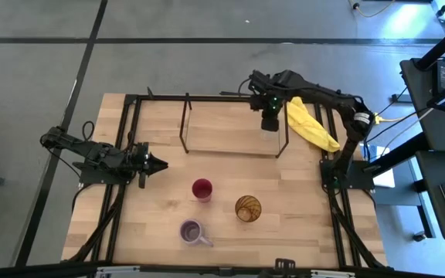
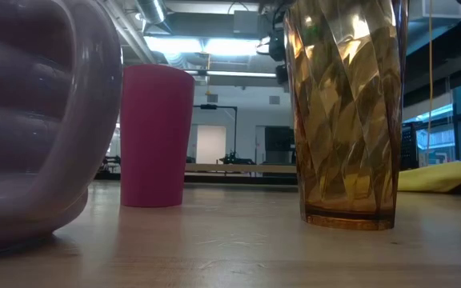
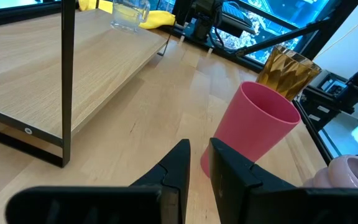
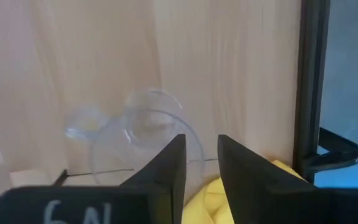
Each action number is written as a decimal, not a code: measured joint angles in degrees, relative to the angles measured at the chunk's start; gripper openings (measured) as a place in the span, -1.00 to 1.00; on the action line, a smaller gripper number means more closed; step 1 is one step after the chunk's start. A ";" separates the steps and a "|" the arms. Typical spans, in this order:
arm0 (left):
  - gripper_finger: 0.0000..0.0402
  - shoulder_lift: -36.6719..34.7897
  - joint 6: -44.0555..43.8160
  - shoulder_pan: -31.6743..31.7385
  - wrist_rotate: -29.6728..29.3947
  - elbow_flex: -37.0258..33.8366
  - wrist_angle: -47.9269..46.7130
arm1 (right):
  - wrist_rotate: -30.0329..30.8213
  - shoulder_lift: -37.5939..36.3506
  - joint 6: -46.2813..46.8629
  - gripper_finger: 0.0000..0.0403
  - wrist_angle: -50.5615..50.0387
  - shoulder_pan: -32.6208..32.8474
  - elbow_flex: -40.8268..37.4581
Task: Stack small to large cups/mugs on shelf
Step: Put the transparent mug on the shelf
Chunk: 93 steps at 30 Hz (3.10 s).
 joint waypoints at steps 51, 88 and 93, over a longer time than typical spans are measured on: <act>-0.73 0.02 0.00 0.00 0.00 0.00 0.02 | 2.83 3.39 17.28 -0.99 1.72 13.70 -2.68; -0.73 0.02 -0.01 0.02 0.00 0.00 0.00 | 2.90 3.34 22.66 -0.97 -7.66 13.02 -2.65; -0.73 0.02 0.00 0.00 0.00 -0.02 0.00 | -1.74 3.34 21.55 -0.97 -4.28 13.07 -2.65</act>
